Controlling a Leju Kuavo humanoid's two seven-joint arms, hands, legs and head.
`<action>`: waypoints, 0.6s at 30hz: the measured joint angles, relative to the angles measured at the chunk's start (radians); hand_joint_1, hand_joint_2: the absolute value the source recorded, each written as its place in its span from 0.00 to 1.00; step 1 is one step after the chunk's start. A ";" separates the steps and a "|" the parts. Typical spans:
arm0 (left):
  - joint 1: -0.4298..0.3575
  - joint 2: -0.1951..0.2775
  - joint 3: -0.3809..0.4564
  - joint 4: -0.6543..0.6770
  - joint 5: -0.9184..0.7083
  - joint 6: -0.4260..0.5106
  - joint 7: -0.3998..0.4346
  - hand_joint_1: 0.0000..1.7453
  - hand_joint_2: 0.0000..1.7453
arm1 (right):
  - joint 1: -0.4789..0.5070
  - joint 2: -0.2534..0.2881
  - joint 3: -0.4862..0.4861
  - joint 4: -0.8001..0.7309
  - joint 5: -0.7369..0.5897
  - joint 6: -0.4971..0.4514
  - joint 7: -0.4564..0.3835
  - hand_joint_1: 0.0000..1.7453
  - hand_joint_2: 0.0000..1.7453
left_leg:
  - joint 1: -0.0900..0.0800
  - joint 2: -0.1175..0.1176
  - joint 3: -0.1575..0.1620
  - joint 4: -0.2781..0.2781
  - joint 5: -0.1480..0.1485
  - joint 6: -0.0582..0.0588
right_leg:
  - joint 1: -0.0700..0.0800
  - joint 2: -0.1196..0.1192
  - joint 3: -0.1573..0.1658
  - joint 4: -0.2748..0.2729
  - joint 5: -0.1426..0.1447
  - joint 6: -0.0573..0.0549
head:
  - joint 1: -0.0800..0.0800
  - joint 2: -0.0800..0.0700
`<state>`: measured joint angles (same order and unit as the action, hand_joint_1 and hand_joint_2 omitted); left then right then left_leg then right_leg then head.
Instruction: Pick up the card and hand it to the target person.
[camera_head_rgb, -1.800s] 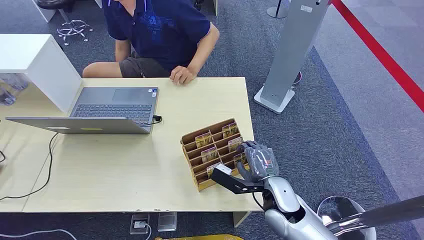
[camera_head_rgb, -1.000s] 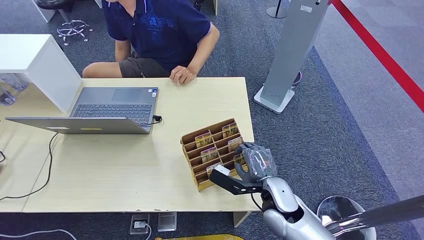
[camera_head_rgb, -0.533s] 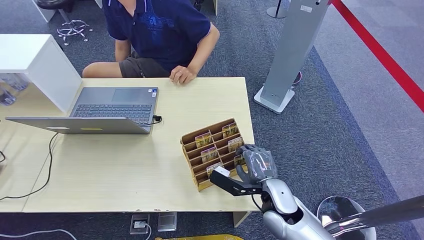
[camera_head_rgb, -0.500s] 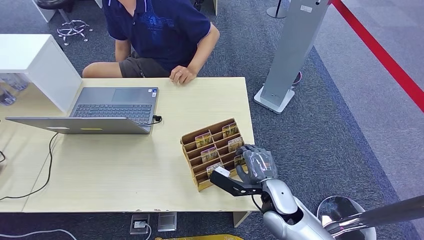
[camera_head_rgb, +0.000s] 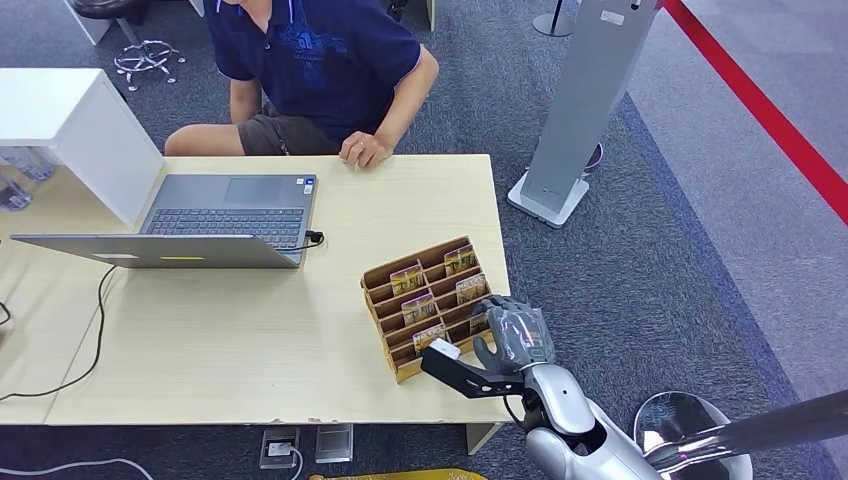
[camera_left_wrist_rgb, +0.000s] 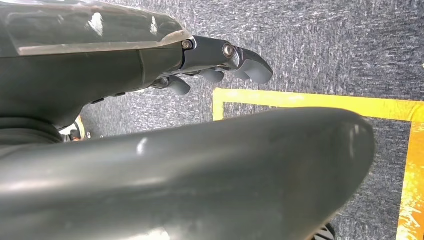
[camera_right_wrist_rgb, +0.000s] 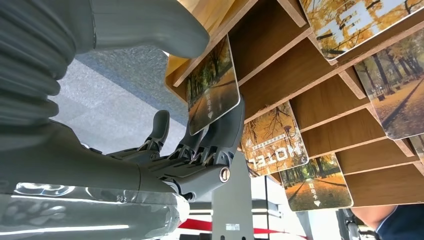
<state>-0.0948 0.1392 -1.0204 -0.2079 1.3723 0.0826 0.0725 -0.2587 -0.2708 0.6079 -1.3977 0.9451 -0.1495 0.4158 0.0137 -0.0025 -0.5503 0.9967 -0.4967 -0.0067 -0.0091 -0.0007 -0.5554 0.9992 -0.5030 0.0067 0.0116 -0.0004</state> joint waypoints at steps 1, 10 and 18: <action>0.000 0.000 0.000 0.000 0.000 0.000 0.000 0.00 0.00 | 0.000 0.000 0.000 0.000 0.000 0.000 0.000 0.54 1.00 | 0.000 0.000 0.000 0.000 0.000 0.000 | 0.000 0.000 0.000 0.000 0.000 0.000 | 0.000 0.000; 0.000 0.003 0.000 0.000 -0.002 -0.004 -0.016 0.00 0.00 | -0.001 0.000 -0.001 -0.013 0.014 -0.006 0.003 0.59 1.00 | 0.000 0.000 0.000 0.000 0.000 0.000 | 0.000 0.000 0.000 0.000 0.000 0.000 | 0.000 0.000; 0.000 0.003 0.000 0.000 0.003 -0.001 -0.016 0.00 0.00 | -0.004 0.000 -0.001 -0.015 0.018 -0.004 -0.003 0.75 1.00 | 0.000 0.000 0.000 0.000 0.000 0.000 | 0.000 0.000 0.000 0.000 0.000 0.000 | 0.000 0.000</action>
<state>-0.0952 0.1423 -1.0204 -0.2076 1.3751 0.0819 0.0565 -0.2624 -0.2708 0.6073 -1.4128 0.9632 -0.1539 0.4130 0.0137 -0.0026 -0.5503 0.9967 -0.4967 -0.0067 -0.0091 -0.0007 -0.5553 0.9992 -0.5030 0.0067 0.0120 -0.0003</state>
